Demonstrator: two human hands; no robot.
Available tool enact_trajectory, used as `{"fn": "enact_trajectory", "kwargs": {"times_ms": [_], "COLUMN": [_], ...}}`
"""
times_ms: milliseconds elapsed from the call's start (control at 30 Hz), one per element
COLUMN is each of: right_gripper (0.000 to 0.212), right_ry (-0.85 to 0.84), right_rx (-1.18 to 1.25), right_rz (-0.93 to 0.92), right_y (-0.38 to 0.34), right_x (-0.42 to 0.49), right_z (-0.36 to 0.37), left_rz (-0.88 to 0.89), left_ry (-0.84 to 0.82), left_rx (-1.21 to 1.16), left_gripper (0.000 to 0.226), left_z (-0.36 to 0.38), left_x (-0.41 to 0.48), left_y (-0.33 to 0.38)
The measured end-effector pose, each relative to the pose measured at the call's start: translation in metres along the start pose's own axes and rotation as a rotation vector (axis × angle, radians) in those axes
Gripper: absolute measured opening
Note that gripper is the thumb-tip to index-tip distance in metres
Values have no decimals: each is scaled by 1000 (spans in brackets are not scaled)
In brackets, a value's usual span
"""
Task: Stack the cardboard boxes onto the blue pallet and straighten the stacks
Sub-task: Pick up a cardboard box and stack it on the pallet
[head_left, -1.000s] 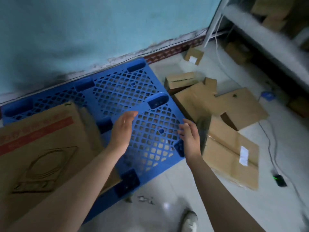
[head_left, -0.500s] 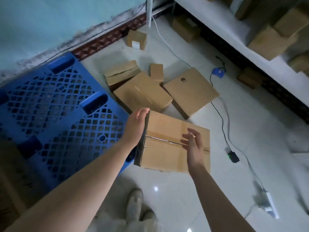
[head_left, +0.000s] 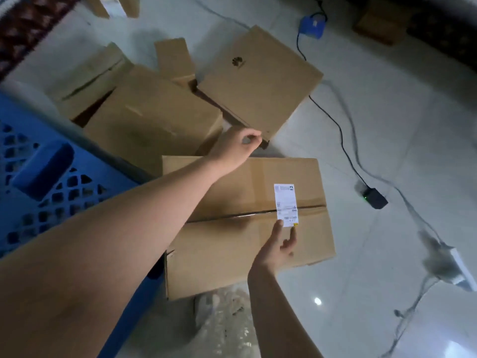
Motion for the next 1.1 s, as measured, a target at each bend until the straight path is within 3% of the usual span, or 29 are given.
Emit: {"fn": "enact_trajectory", "kwargs": {"times_ms": [133, 233, 367, 533, 667, 767, 900, 1100], "right_gripper": [62, 72, 86, 73, 75, 76, 55, 39], "right_ry": [356, 485, 356, 278, 230, 229, 215, 85], "right_rx": [32, -26, 152, 247, 219, 185, 174, 43], "right_rz": [77, 202, 411, 422, 413, 417, 376, 64], "right_y": [24, 41, 74, 77, 79, 73, 44, -50], "right_x": [57, 87, 105, 110, 95, 72, 43, -34], "right_z": [-37, -50, -32, -28, -37, -52, -79, -60], "left_rz": [-75, -41, -136, -80, -27, 0, -1, -215], "left_ry": [-49, -106, -230, -260, -264, -175, -15, 248], "left_rx": [-4, 292, 485, 637, 724, 677, 668, 550], "left_gripper": [31, 40, 63, 70, 76, 84, 98, 89], "left_z": [59, 75, 91, 91, 81, 62, 19, -106], "left_x": [22, 35, 34, 32, 13, -6, -41, -122], "left_y": [-49, -71, -101, -97, -83, -59, -15, 4]}}
Point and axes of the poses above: each hand's wrist, its own x-axis towards the middle knuckle, its own z-axis out of the palm, y = z × x, the point moved 10 cm from there along x, towards the middle knuckle, and after that the axes turned 14 degrees about z, right-handed, at the moved point
